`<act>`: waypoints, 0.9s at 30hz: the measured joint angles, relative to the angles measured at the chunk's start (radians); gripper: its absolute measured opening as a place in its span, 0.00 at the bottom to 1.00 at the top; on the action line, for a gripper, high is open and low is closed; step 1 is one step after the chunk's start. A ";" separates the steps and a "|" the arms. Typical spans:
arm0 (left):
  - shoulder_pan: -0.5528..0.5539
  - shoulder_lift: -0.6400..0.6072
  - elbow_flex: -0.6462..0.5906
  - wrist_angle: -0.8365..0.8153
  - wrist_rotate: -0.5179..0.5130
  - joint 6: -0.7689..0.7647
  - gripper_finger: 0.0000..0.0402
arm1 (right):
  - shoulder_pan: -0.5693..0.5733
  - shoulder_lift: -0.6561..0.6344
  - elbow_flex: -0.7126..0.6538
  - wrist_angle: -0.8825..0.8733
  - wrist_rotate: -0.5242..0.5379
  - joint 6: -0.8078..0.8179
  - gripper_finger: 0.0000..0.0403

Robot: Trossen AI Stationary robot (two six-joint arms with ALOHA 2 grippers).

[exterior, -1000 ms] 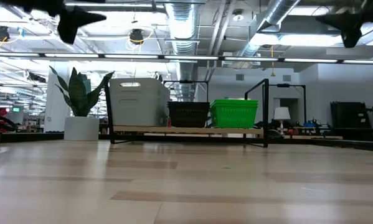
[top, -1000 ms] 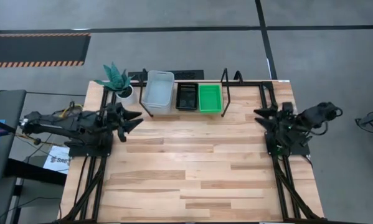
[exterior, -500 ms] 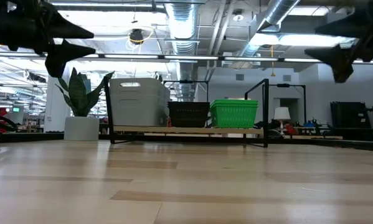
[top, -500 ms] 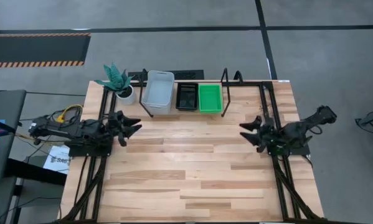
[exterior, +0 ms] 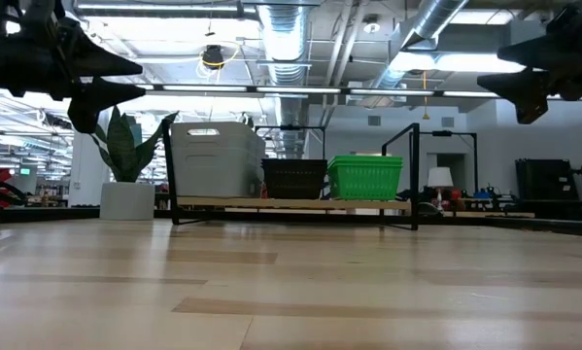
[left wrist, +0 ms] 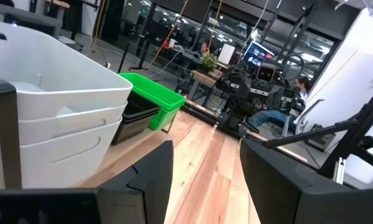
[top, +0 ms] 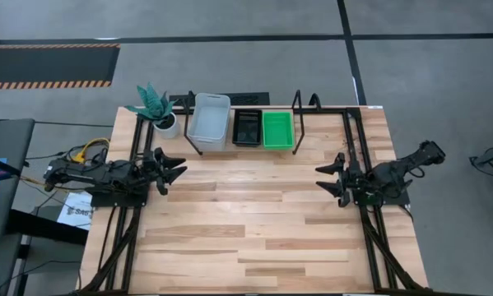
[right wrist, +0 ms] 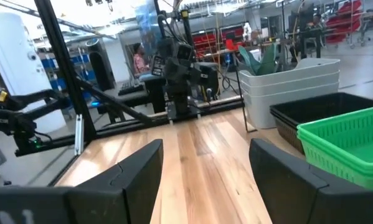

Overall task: Stack baskets on shelf by color
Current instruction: Return to Home Position

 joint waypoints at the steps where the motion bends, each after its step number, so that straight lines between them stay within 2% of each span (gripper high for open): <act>1: 0.000 0.001 0.000 -0.001 0.000 -0.008 0.43 | 0.000 0.000 0.000 -0.005 0.000 0.000 0.66; 7: 0.000 0.005 0.000 -0.002 0.027 -0.002 0.43 | 0.000 0.000 0.000 -0.020 0.000 -0.048 0.66; 27: 0.000 0.005 0.001 -0.004 0.028 -0.002 0.43 | 0.000 0.004 -0.001 -0.029 0.001 -0.049 0.66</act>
